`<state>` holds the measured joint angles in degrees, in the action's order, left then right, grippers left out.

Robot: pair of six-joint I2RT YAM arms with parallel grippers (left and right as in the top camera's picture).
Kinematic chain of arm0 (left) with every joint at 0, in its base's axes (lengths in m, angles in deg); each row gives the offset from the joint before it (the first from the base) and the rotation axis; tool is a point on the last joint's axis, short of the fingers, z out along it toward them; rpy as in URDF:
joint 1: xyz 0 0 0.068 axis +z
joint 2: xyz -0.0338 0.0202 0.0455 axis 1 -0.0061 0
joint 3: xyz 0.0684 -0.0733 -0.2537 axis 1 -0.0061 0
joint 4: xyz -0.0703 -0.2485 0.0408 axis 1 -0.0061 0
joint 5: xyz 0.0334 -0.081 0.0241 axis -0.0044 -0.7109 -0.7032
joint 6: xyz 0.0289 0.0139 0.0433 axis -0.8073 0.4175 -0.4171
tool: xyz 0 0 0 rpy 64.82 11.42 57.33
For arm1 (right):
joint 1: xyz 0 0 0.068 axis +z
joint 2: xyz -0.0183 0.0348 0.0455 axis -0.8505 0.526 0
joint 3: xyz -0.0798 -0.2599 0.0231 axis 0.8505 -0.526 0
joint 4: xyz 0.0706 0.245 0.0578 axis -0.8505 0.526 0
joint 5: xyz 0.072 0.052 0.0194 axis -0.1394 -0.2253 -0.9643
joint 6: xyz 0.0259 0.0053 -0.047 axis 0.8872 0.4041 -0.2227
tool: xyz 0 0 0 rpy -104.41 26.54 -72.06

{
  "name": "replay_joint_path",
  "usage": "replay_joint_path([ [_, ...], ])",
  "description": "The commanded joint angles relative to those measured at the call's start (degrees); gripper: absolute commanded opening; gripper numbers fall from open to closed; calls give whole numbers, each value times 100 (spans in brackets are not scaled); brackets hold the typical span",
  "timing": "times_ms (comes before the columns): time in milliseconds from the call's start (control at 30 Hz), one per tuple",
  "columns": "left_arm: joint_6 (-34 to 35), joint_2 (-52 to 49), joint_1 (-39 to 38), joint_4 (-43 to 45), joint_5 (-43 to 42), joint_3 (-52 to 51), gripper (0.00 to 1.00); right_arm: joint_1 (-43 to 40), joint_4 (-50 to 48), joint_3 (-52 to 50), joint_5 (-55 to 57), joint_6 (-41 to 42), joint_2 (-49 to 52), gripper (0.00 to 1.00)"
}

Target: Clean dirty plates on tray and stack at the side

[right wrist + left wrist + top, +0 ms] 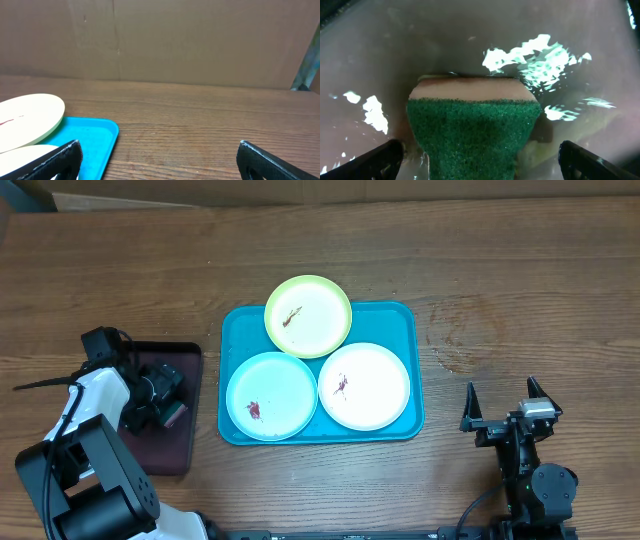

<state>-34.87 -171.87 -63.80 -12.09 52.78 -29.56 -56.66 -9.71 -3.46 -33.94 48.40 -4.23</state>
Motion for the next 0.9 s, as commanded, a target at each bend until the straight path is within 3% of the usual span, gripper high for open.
replay_joint_path([
  [0, -11, -70, 0, 7, 92, 44, 93, 26, -33, -59, 0, -2, -48, 100],
  [100, -11, -70, 0, 2, 92, 44, 57, 26, -33, -59, 0, -2, -48, 100],
  [200, -11, -70, 0, -15, 92, 44, 9, 26, -33, -59, 0, -2, -48, 100],
  [233, -11, -70, 0, -33, 90, 44, 4, 26, -33, -59, 0, -2, -48, 100],
  [400, -11, -70, 0, -37, 90, 44, 7, 26, -33, -59, 0, -2, -48, 100],
  [433, -11, -70, 0, -35, 87, 44, 29, 26, -33, -59, 0, 0, -48, 100],
  [467, -11, -70, 0, -35, 87, 44, 67, 26, -33, -59, 0, -2, -48, 100],
  [500, -11, -70, 0, -37, 87, 44, 96, 26, -33, -59, 0, -2, -48, 100],
  [533, -11, -70, 0, -37, 87, 44, 100, 26, -33, -59, 0, -2, -48, 100],
  [667, -13, -70, 0, -39, 92, 44, 100, 26, -33, -59, 0, -2, -48, 100],
  [700, -15, -70, 0, -37, 92, 44, 98, 26, -33, -59, 0, -2, -48, 100],
  [733, -15, -70, 0, -42, 92, 44, 90, 26, -33, -59, 0, 0, -48, 100],
  [767, -15, -70, 0, -44, 92, 44, 80, 26, -33, -59, 0, 0, -48, 100],
  [833, -13, -70, 0, -52, 92, 44, 45, 26, -33, -59, 0, -2, -48, 100],
  [867, -15, -70, 0, -55, 92, 44, 19, 26, -33, -59, 0, 0, -48, 100],
])
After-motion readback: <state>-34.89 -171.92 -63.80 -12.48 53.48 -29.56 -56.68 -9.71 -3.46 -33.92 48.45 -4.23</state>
